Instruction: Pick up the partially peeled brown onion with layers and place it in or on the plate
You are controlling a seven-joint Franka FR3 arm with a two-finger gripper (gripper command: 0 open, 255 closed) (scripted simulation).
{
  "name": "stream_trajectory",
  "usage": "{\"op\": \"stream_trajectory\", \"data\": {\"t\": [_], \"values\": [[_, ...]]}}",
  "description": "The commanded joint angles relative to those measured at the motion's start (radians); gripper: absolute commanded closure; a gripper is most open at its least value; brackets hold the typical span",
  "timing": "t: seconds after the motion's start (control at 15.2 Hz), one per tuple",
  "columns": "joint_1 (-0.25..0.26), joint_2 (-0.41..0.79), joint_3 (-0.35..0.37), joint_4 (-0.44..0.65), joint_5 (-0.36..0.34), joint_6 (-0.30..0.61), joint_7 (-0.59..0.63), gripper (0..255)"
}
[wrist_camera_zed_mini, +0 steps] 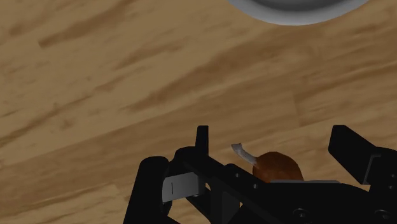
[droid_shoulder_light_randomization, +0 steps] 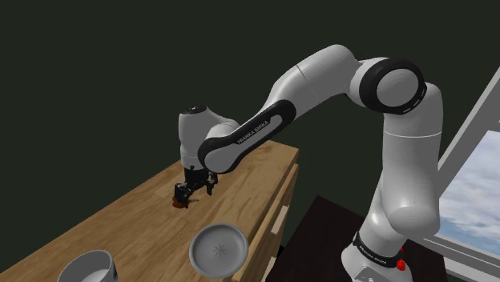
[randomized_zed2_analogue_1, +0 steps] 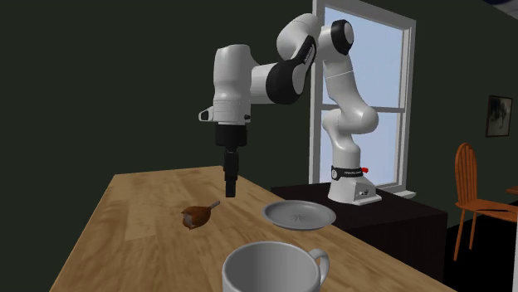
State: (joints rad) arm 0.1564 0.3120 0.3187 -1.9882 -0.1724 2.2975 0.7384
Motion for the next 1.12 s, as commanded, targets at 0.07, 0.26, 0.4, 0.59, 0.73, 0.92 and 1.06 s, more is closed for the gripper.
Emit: {"op": "stream_trajectory", "data": {"t": [0.07, 0.26, 0.4, 0.59, 0.73, 0.92, 1.06], "values": [[0.0, 0.0, 0.0, 0.0, 0.0, 0.0, 0.0, 0], [0.0, 0.0, 0.0, 0.0, 0.0, 0.0, 0.0, 255], [0.0, 0.0, 0.0, 0.0, 0.0, 0.0, 0.0, 255], [0.0, 0.0, 0.0, 0.0, 0.0, 0.0, 0.0, 255], [0.0, 0.0, 0.0, 0.0, 0.0, 0.0, 0.0, 255], [-0.01, 0.048, 0.003, 0.075, 0.014, -0.049, -0.051, 0], [-0.023, 0.153, 0.009, 0.24, 0.032, -0.158, -0.142, 0]]}}
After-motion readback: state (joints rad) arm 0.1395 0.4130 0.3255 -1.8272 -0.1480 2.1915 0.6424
